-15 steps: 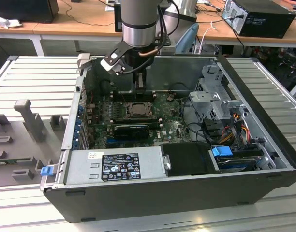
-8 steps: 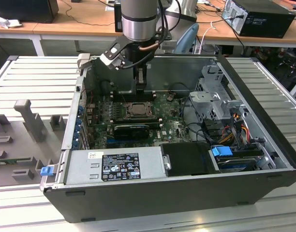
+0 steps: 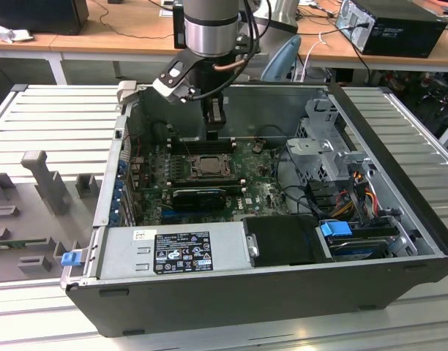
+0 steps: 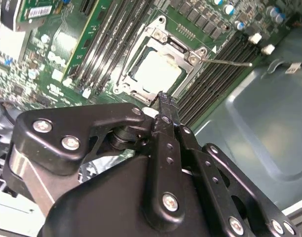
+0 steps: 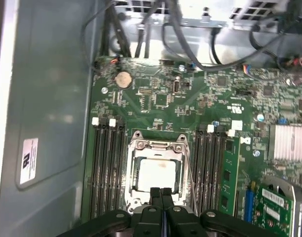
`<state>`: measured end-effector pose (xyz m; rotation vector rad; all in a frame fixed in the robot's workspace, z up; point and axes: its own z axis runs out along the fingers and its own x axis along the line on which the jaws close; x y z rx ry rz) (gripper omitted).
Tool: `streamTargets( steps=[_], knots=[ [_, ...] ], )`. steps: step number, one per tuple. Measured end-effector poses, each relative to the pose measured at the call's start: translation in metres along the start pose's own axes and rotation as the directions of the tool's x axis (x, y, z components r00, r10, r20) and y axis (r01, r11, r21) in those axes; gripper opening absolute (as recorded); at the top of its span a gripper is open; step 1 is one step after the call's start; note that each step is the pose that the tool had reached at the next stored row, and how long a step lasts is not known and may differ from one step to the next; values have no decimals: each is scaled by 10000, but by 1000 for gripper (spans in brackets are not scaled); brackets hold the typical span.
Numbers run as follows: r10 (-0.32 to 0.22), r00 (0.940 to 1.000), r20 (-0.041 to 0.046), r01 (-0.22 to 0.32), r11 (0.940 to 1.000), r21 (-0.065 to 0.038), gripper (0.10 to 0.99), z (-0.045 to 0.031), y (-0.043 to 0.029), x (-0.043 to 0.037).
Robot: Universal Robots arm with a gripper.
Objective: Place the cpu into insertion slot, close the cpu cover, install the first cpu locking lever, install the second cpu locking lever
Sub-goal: 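Install the first cpu locking lever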
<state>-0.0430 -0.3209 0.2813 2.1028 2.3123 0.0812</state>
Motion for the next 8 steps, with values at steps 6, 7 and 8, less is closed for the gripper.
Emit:
streamTargets(
  steps=[6,7,8],
  knots=[
    [-1068,9943,-36,1068,9943,25,106,1,1,1],
    [-1159,9933,-21,1159,9933,32,106,0,0,0],
    [-1267,9919,-15,1267,9919,36,106,1,0,0]
  ],
)
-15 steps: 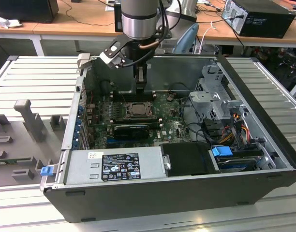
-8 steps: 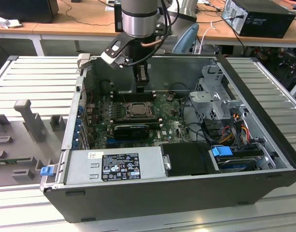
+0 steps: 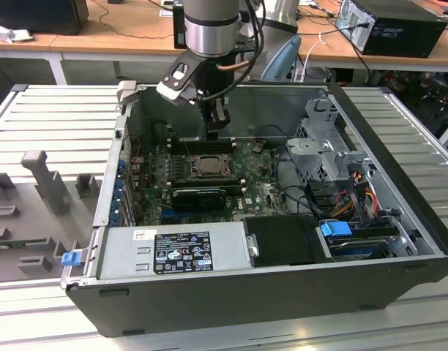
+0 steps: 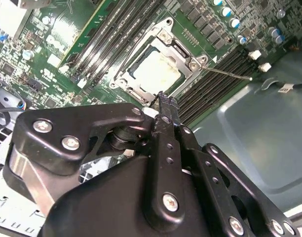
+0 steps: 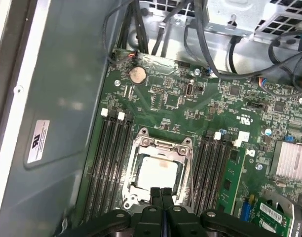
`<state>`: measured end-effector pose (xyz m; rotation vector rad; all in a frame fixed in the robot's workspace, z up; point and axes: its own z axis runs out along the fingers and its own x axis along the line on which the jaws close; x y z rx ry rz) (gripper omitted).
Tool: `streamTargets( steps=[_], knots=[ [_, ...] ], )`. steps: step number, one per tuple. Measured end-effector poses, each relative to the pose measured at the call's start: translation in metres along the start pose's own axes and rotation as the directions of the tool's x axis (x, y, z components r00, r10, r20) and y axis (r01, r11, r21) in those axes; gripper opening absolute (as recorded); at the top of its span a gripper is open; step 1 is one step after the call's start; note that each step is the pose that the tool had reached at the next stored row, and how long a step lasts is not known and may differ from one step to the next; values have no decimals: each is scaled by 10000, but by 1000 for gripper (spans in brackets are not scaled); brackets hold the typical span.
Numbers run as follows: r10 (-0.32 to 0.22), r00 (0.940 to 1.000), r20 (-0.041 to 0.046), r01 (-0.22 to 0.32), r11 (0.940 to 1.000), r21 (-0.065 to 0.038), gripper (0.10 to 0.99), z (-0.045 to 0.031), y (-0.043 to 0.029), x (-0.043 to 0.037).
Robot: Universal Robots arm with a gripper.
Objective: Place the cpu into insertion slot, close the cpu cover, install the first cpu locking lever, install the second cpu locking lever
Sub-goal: 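Install the first cpu locking lever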
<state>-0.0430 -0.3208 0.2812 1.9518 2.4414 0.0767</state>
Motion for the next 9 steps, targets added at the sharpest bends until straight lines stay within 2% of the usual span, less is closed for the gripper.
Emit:
streamTargets(
  steps=[4,9],
  knots=[
    [-419,9991,-14,419,9991,10,106,1,0,1],
    [-1022,9948,-43,1022,9948,19,106,1,0,1]
  ],
)
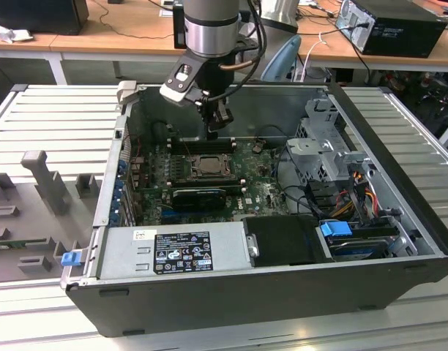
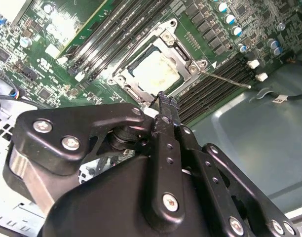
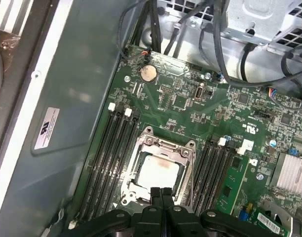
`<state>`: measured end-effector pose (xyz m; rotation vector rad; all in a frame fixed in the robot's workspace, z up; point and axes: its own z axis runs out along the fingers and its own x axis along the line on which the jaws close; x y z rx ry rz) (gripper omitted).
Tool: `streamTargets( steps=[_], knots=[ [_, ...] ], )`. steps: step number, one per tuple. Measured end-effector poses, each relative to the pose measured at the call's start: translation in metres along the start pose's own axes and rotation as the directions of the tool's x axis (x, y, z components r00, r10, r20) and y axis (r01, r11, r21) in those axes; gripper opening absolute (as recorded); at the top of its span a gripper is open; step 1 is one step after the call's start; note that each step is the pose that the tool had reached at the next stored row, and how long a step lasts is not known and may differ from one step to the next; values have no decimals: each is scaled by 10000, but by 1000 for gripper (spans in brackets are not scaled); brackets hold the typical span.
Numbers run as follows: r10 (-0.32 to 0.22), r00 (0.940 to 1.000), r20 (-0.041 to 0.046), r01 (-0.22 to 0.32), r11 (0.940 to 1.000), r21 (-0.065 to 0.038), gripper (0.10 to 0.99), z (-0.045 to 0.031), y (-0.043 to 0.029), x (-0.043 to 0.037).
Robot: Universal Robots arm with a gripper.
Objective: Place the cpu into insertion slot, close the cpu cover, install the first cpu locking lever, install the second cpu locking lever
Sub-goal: 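Install the first cpu locking lever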
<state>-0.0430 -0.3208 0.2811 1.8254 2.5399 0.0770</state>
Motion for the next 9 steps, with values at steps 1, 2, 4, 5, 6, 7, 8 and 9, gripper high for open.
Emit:
streamTargets(
  steps=[1,2,4,5,6,7,8,9],
  knots=[
    [-76,10000,-4,76,10000,1,106,0,0,0],
    [-193,9998,-9,193,9998,3,106,0,0,0],
    [-291,9996,-13,291,9996,6,106,0,0,0],
    [-318,9995,-13,318,9995,6,106,-2,0,0],
    [-329,9995,-12,329,9995,9,106,-9,0,0],
    [-341,9994,-13,341,9994,7,106,-13,0,0],
    [-361,9993,-6,361,9993,11,106,-24,1,0],
    [-367,9993,0,367,9993,13,106,-32,2,0]
  ],
)
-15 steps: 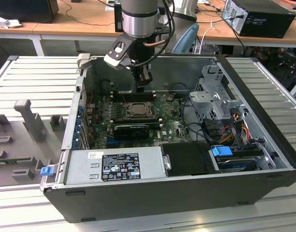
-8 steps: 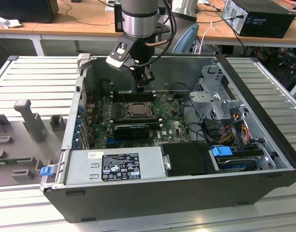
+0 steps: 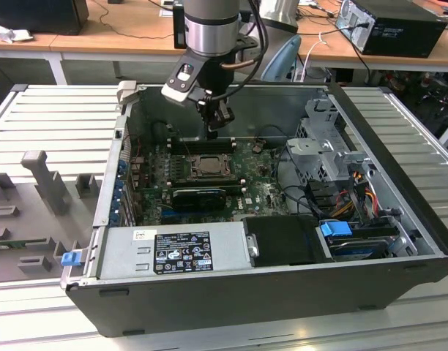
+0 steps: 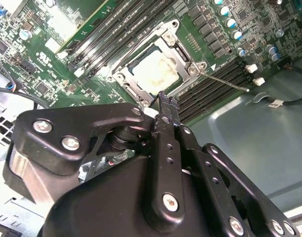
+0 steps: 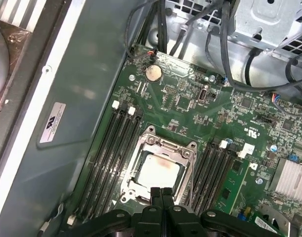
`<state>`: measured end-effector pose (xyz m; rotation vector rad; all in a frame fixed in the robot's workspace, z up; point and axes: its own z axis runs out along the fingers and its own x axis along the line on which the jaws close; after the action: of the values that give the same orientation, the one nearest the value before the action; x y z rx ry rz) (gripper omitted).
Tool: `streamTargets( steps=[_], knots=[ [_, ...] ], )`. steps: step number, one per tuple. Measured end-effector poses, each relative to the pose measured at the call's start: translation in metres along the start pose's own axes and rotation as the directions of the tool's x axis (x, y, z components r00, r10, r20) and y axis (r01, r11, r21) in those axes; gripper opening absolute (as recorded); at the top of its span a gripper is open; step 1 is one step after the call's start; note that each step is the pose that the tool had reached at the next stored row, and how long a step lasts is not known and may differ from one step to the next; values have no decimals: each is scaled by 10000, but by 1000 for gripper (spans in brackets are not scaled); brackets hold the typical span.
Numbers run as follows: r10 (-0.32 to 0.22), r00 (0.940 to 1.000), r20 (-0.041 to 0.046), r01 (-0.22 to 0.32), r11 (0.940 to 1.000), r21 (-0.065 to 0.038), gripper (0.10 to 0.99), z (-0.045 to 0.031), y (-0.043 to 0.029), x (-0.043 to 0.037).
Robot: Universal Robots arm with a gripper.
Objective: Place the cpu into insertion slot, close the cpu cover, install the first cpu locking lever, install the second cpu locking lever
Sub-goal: 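Install the first cpu locking lever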
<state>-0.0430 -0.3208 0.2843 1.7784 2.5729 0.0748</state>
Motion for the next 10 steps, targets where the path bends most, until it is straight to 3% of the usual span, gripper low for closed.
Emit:
streamTargets(
  steps=[4,7,10],
  knots=[
    [-85,10000,49,85,10000,19,106,-30,1,1],
    [-645,9979,27,645,9979,31,106,-31,1,1],
    [-1274,9918,-4,1274,9918,39,106,-30,1,1]
  ],
)
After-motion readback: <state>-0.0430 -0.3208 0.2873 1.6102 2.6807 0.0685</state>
